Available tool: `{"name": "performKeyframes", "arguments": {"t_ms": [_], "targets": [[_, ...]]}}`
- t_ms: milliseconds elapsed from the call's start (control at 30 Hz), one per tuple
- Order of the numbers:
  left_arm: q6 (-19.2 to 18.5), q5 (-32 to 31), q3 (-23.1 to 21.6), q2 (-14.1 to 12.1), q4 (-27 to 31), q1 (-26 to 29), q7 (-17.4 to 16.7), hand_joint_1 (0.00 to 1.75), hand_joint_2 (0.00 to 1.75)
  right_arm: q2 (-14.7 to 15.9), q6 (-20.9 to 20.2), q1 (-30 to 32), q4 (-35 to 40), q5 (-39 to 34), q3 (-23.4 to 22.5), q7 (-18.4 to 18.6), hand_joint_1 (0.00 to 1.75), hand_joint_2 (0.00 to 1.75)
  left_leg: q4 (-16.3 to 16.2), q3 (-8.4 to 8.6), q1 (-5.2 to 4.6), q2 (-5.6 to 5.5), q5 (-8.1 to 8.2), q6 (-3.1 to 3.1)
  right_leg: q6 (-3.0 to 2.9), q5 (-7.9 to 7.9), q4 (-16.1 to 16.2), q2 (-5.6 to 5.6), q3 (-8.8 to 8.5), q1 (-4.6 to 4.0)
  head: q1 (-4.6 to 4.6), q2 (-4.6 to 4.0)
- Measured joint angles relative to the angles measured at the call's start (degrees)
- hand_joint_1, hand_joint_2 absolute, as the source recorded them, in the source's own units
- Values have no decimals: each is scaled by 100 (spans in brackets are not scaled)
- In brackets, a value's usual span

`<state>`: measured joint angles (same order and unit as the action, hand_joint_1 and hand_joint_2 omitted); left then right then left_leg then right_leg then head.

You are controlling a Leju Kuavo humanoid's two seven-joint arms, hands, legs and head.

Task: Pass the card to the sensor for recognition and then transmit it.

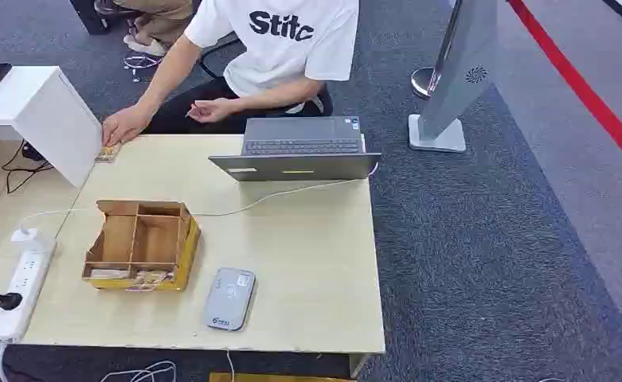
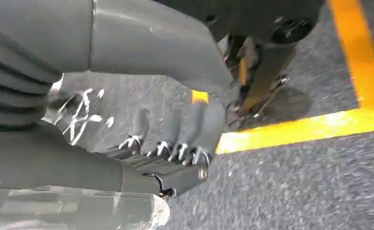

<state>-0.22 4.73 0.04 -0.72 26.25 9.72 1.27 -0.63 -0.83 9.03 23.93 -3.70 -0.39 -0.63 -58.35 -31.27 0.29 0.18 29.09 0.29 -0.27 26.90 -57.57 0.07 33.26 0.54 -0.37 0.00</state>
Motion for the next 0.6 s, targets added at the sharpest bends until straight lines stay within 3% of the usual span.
{"name": "performKeyframes", "arguments": {"t_ms": [500,533,567,600], "targets": [[-138,2324,-845,-544,1310,371,612,0,175,-42,-601,-58,68,-1260,-304,-256,0,175,0,-2,0,0,0,0,0,0,0,0,0,0,2,-2],[-142,2479,-904,-585,1413,405,636,0,0,-46,-644,-72,68,-1319,-325,-269,0,175,0,-2,0,-1,0,0,0,0,0,-1,0,0,2,0],[-146,2627,-960,-623,1517,452,673,0,0,-50,-684,-90,63,-1377,-361,-293,0,0,0,-1,0,0,0,0,0,0,0,1,0,0,2,0],[-155,2796,-1021,-658,1640,498,715,0,0,-61,-732,-104,59,-1440,-407,-319,0,0,0,-1,0,0,0,0,0,0,0,1,0,0,2,0]]}}
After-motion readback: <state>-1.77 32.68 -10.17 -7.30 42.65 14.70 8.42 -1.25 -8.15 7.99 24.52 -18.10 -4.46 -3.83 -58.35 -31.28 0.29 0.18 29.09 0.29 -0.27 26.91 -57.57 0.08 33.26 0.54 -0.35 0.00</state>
